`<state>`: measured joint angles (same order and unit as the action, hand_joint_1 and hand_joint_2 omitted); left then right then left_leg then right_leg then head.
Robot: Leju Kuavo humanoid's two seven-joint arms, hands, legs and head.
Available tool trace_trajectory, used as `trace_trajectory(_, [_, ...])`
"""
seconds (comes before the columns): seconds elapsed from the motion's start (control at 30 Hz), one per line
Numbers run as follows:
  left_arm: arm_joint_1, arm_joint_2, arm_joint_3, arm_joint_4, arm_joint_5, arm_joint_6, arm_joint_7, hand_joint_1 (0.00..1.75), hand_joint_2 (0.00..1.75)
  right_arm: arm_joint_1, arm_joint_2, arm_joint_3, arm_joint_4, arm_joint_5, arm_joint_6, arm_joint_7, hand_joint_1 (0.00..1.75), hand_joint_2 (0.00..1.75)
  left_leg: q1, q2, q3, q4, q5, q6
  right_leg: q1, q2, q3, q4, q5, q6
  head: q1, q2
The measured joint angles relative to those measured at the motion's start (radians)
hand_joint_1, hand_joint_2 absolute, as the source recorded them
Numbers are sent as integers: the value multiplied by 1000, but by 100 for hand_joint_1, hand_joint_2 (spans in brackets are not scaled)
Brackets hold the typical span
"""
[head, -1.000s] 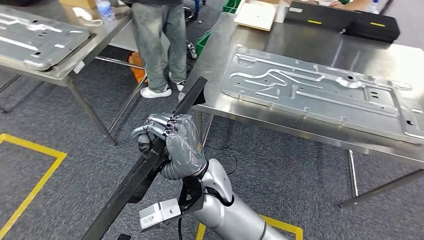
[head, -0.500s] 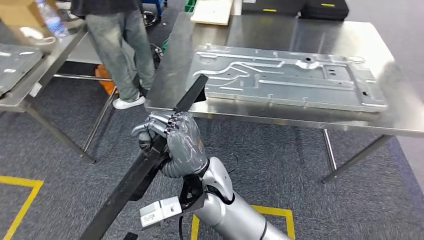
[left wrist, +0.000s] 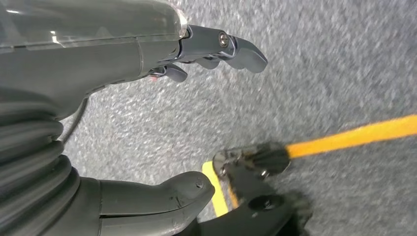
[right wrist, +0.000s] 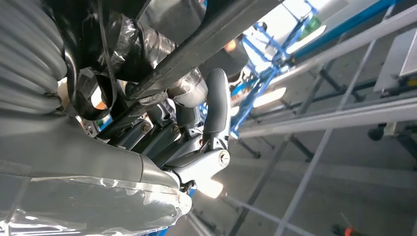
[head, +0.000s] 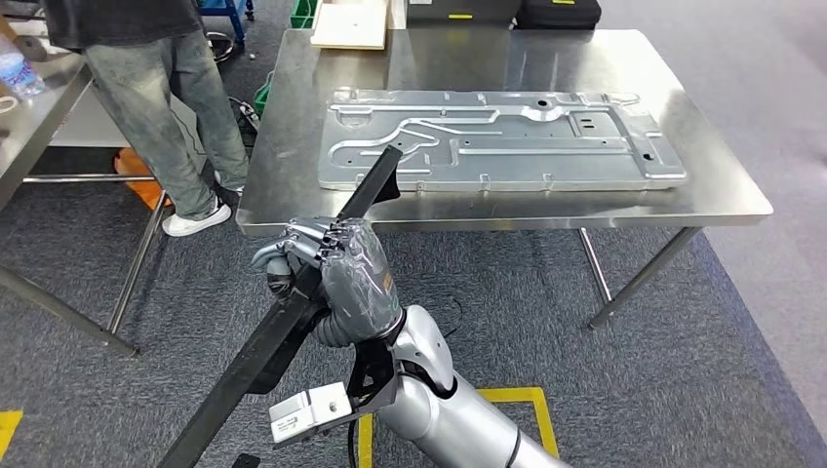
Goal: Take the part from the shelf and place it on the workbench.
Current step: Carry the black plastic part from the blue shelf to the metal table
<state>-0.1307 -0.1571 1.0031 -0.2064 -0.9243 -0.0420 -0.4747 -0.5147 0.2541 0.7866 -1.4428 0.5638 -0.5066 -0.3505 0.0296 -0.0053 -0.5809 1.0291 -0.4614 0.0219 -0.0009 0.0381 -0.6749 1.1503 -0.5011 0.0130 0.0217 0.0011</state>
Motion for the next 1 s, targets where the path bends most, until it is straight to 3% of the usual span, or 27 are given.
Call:
trace_trajectory(0.07, [2,1,0,0,0,3,0,0,175,0,-2,0,1,0,0,0,175,175,-3,21,0,0,-2,4,-6,-28,-63,122,-52,8,1,0])
trace_trajectory(0.1, [3,1,0,0,0,4,0,0,175,0,-3,0,2,0,0,0,175,175,-3,29,0,0,-4,3,-9,-32,-80,154,-56,10,0,0])
trace_trajectory(0.13, [3,1,0,0,0,4,0,0,175,0,-4,0,4,1,-1,0,175,175,-3,36,1,0,-5,2,-11,-34,-79,149,-41,10,0,0])
trace_trajectory(0.2, [1,1,0,0,-1,3,0,0,175,0,-5,0,5,3,-2,-1,175,175,-3,43,7,0,-9,-2,-11,-38,-21,37,24,4,0,0])
trace_trajectory(0.27, [-1,-2,0,0,-3,2,-1,0,175,0,-5,0,5,7,-4,-2,175,175,-5,47,11,-1,-12,-10,-3,-47,38,-77,60,-10,1,0])
trace_trajectory(0.37, [-3,-4,0,0,-4,1,-3,0,175,0,-5,0,5,13,-9,-4,175,175,-6,51,13,-5,-14,-28,7,-46,52,-112,60,-24,1,0])
trace_trajectory(0.43, [-5,-4,0,0,-4,0,-4,0,175,0,-4,0,4,16,-12,-4,175,175,-3,46,14,2,-25,-39,2,-42,62,-125,63,-35,0,0])
trace_trajectory(0.5, [-6,-3,0,0,-5,1,-4,0,175,-1,-2,0,4,17,-13,-4,175,175,0,28,-18,80,-71,-45,-4,-39,73,-137,66,-47,-1,0])
trace_trajectory(0.57, [-4,-3,0,0,-5,1,-4,0,175,0,-2,0,4,16,-14,-4,175,175,-1,16,-86,214,-126,-49,0,-32,75,-136,64,-54,-1,0])
trace_trajectory(0.6, [-2,-2,0,0,-5,1,-4,0,175,1,-2,0,5,16,-14,-4,175,175,-1,14,-113,261,-135,-51,1,-27,76,-134,62,-56,-1,0])
trace_trajectory(0.63, [-1,-2,0,0,-5,1,-4,0,175,2,-2,0,6,15,-14,-4,175,175,-1,13,-126,274,-125,-52,3,-19,76,-131,60,-57,-1,0])
trace_trajectory(0.67, [0,-1,0,0,-5,1,-4,0,175,2,-2,0,6,14,-13,-4,175,175,-1,12,-119,247,-96,-51,4,-12,77,-127,57,-57,-1,0])
trace_trajectory(0.73, [0,1,0,0,-5,1,-4,0,175,2,-2,0,6,14,-12,-4,175,175,-1,-3,-66,120,-23,-43,4,2,78,-118,49,-53,-1,0])
trace_trajectory(0.77, [0,2,0,0,-5,1,-4,0,175,2,-2,0,6,14,-11,-4,175,175,-1,-15,-41,61,-1,-39,5,9,76,-111,46,-49,-1,0])
trace_trajectory(0.83, [-2,3,0,0,-5,1,-4,0,175,2,-2,0,6,14,-11,-4,175,175,-4,-32,-21,12,6,-30,4,19,69,-105,43,-39,-1,0])
trace_trajectory(0.9, [-3,2,0,0,-6,1,-4,0,175,2,-2,0,6,13,-11,-4,175,175,-3,-23,-18,5,10,-23,3,28,65,-106,45,-27,-2,0])
trace_trajectory(0.97, [-4,0,0,0,-6,1,-4,0,175,0,-2,-1,5,13,-11,-4,175,175,3,-8,-12,-7,15,-11,4,13,54,-81,27,-15,0,0])
trace_trajectory(1.0, [-4,0,0,0,-6,1,-4,0,175,-2,-2,-1,5,13,-11,-4,175,175,5,1,-9,-13,17,-6,3,0,35,-42,5,-9,0,0])
